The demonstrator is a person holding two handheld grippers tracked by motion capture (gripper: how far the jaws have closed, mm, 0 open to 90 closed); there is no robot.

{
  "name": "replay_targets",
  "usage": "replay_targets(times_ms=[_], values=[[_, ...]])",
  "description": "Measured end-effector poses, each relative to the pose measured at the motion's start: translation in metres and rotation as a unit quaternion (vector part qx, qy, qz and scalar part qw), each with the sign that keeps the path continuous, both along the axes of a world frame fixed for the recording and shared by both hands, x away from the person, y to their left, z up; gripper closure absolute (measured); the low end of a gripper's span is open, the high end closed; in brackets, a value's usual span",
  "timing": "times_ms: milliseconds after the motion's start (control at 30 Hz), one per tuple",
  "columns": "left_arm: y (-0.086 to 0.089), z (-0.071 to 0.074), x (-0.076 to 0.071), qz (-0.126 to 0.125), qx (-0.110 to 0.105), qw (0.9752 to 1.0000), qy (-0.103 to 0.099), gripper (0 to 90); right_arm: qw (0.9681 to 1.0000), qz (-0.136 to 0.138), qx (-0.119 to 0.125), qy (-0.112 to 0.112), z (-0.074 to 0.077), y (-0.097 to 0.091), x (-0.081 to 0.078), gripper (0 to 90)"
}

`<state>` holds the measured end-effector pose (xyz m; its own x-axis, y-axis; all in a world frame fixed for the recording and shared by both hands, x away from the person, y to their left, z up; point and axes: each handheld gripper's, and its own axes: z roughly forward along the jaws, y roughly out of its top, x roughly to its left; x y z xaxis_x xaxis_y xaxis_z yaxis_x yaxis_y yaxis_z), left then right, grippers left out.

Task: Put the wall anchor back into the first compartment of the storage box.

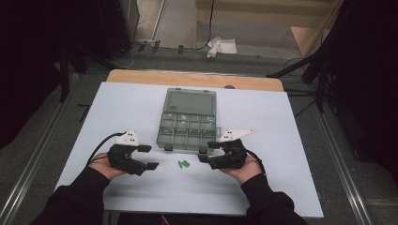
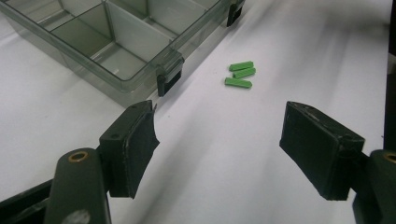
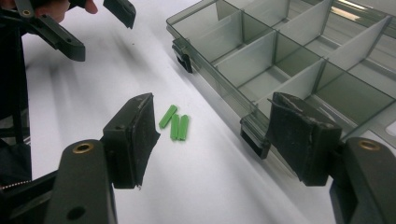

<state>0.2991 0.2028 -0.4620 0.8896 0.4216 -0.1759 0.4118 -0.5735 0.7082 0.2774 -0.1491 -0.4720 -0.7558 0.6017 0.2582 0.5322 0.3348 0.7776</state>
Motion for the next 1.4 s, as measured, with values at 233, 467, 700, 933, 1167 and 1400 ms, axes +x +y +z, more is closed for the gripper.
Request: replay_targets(times_ms=[233, 467, 700, 933, 1167, 1400], values=[[0.003, 0.000, -0.001, 0.003, 0.003, 1.0000, -0.001, 25.6, 1.0000, 0.005, -0.003, 0.003, -0.001, 0.007, 0.000, 33.9], [0.009, 0.000, -0.004, 0.011, 0.005, 0.9999, -0.001, 25.6, 0.9999, 0.015, -0.003, 0.006, -0.002, 0.016, 0.001, 37.1], [0.011, -0.001, -0.006, 0.012, 0.004, 0.9999, -0.001, 25.6, 0.9996, 0.027, -0.009, 0.004, -0.005, 0.025, 0.001, 41.1], [0.012, -0.002, -0.006, 0.014, 0.001, 0.9999, -0.002, 25.6, 0.9993, 0.033, -0.015, 0.007, -0.008, 0.033, 0.001, 46.9], [0.012, -0.004, -0.003, 0.016, 0.001, 0.9999, 0.001, 25.6, 0.9996, 0.020, -0.020, 0.008, -0.014, 0.038, 0.002, 52.9], [0.013, -0.003, -0.002, 0.015, 0.012, 0.9998, 0.003, 25.6, 0.9994, 0.016, -0.029, 0.010, -0.020, 0.045, 0.002, 54.9]])
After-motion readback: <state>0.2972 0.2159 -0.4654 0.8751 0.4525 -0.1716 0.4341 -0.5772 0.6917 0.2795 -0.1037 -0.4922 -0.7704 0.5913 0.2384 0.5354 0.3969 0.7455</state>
